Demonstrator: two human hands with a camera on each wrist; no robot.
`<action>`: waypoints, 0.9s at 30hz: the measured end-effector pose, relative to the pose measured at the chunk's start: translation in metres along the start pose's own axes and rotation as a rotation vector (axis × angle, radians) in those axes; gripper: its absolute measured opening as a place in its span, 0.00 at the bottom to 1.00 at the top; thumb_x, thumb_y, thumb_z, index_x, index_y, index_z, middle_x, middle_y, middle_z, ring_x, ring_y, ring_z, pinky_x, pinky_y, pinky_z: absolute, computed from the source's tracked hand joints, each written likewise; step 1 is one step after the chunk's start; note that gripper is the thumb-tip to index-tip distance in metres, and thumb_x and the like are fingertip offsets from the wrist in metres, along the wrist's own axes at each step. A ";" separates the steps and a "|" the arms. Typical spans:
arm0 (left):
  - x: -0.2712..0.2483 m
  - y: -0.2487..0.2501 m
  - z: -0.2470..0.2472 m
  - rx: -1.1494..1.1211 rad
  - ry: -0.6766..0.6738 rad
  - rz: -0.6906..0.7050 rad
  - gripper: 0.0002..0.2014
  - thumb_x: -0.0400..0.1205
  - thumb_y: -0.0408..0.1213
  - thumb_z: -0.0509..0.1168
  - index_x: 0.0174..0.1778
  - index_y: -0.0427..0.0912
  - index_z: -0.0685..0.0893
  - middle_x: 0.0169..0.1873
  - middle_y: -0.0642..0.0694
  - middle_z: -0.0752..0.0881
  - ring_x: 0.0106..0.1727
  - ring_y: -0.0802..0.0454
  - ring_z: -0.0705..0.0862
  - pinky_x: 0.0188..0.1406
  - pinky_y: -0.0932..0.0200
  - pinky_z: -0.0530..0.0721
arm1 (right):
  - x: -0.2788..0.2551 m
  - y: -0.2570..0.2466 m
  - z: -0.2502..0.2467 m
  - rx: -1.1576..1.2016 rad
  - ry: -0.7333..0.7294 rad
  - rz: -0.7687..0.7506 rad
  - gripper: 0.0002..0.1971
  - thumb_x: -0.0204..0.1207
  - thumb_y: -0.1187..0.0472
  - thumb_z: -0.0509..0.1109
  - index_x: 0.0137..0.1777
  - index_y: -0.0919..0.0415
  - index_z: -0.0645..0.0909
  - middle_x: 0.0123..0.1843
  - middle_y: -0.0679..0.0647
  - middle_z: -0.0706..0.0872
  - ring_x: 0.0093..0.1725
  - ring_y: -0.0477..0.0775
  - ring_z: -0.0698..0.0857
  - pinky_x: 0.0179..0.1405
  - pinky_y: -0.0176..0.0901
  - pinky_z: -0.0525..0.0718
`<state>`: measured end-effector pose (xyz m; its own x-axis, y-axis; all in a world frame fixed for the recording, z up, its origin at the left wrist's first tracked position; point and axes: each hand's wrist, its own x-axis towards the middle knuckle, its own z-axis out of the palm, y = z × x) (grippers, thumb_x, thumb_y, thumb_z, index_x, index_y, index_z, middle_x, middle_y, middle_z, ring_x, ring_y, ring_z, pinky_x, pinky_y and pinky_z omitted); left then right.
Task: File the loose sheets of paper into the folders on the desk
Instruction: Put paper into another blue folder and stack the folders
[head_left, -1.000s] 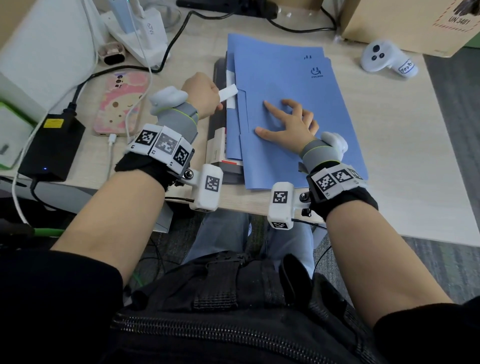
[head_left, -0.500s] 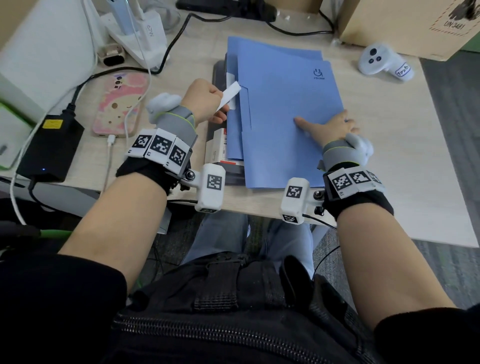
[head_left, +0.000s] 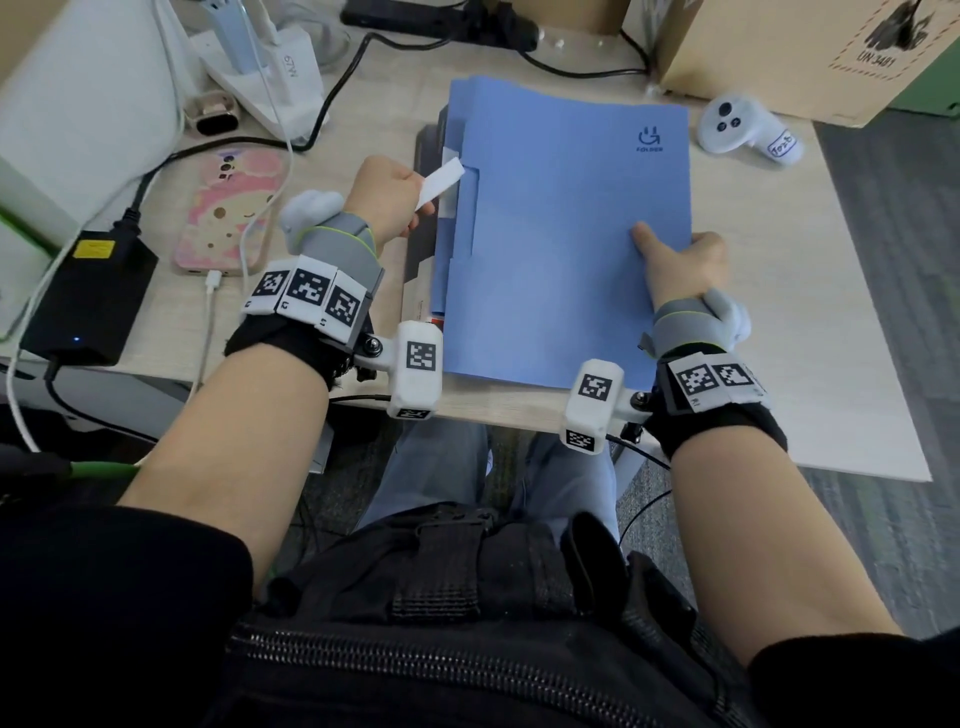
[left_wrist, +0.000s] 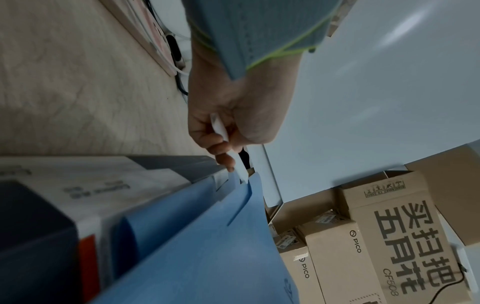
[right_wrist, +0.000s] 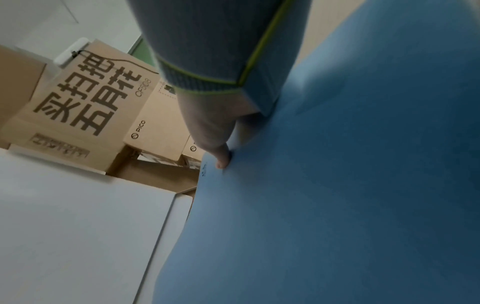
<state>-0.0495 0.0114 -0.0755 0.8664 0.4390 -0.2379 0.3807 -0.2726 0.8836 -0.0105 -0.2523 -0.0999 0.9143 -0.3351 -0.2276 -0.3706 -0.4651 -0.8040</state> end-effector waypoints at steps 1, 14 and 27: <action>0.000 0.000 0.000 -0.001 0.012 0.011 0.14 0.84 0.29 0.50 0.51 0.34 0.81 0.27 0.47 0.78 0.14 0.60 0.68 0.17 0.68 0.66 | 0.000 0.000 -0.001 0.020 -0.023 0.009 0.26 0.65 0.38 0.70 0.55 0.54 0.73 0.54 0.52 0.86 0.51 0.61 0.86 0.48 0.60 0.87; -0.005 0.002 -0.004 -0.113 -0.048 -0.019 0.12 0.86 0.29 0.48 0.55 0.33 0.76 0.30 0.44 0.78 0.15 0.62 0.79 0.21 0.71 0.82 | 0.001 0.007 0.006 0.286 -0.052 -0.061 0.09 0.69 0.54 0.72 0.34 0.48 0.73 0.49 0.57 0.89 0.50 0.61 0.89 0.55 0.57 0.87; -0.007 0.002 0.001 -0.197 -0.224 -0.036 0.15 0.83 0.23 0.47 0.37 0.39 0.74 0.35 0.43 0.77 0.29 0.54 0.79 0.26 0.67 0.84 | 0.000 0.007 0.010 0.346 -0.061 -0.053 0.08 0.73 0.54 0.70 0.36 0.48 0.73 0.47 0.52 0.88 0.46 0.57 0.88 0.57 0.55 0.87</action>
<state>-0.0542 0.0069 -0.0729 0.9117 0.2398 -0.3336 0.3609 -0.0793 0.9292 -0.0112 -0.2470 -0.1111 0.9426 -0.2634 -0.2051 -0.2552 -0.1722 -0.9514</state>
